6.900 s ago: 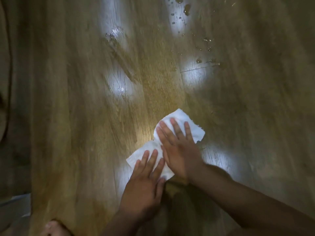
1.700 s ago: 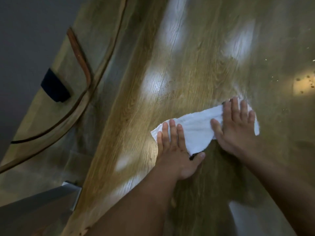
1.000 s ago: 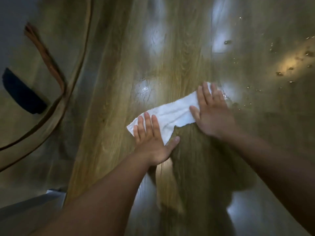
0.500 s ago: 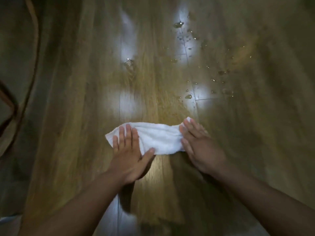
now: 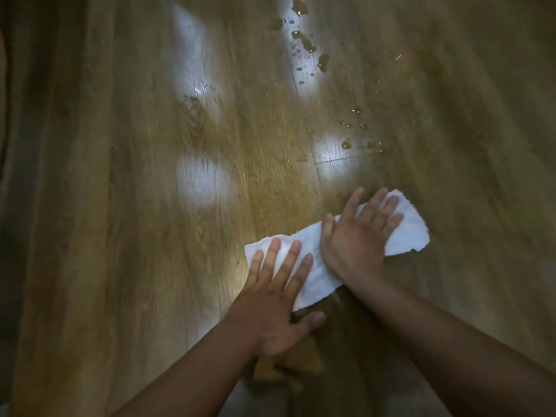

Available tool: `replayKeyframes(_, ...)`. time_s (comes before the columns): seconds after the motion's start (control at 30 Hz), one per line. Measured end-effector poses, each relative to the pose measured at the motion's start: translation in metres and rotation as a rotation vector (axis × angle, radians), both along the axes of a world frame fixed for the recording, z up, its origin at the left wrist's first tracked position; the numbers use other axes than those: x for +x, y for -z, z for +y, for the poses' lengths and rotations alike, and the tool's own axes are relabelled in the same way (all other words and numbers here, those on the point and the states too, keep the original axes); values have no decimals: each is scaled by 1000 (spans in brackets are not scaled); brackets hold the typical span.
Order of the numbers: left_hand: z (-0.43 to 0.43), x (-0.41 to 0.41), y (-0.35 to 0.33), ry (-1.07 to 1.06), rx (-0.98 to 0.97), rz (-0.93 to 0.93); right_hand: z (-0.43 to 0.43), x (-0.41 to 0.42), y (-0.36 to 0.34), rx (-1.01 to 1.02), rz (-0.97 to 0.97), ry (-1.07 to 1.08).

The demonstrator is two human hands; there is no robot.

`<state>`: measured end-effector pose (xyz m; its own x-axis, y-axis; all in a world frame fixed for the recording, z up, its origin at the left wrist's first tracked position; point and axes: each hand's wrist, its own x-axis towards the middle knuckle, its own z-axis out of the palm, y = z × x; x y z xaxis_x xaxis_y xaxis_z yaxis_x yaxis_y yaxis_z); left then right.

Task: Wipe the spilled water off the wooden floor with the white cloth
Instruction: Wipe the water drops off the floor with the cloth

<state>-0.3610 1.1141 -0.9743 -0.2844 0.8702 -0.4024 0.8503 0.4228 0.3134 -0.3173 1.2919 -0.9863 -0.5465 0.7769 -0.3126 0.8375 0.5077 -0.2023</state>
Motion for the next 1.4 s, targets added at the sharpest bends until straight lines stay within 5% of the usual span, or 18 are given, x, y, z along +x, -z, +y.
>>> replayKeyframes(0.1, -6, -14, -11, -119, 95, -11, 20, -37, 10, 132, 18, -267)
replayKeyframes(0.27, -4, -1, -12, -348, 137, -57, 34, -95, 11, 163, 134, -1271)
replayKeyframes(0.37, -1, 20, -14, -351, 19, -26, 24, -96, 11, 166, 174, -1521)
replayKeyframes(0.43, -2, 22, -13, -341, 25, 16, 20, -84, 10, 126, 182, -1397)
replayKeyframes(0.57, -6, 16, -11, -328, 139, -39, 46, -33, 14, 144, 176, -613)
replayKeyframes(0.63, -7, -1, -16, -381, 170, -43, 78, -4, 19, 206, 124, -418)
replayKeyframes(0.8, -8, -73, -19, -610, -183, 77, 140, -4, 12, 255, 27, -119)
replayKeyframes(0.9, -2, -76, -19, -587, -220, 77, 114, -45, 8, 240, -2, -165)
replayKeyframes(1.07, -7, -80, -18, -566, -228, 94, -32, -134, 13, 99, 141, -982)
replayKeyframes(1.13, -8, -81, -19, -557, -221, 108, -44, -138, 7, 51, 138, -1145)
replayKeyframes(1.3, 1, -87, -31, -537, -334, 133, 31, -86, 13, 151, 207, -739)
replayKeyframes(1.4, 11, -106, -34, -443, -336, 265, 146, -10, 46, 172, 23, -311)
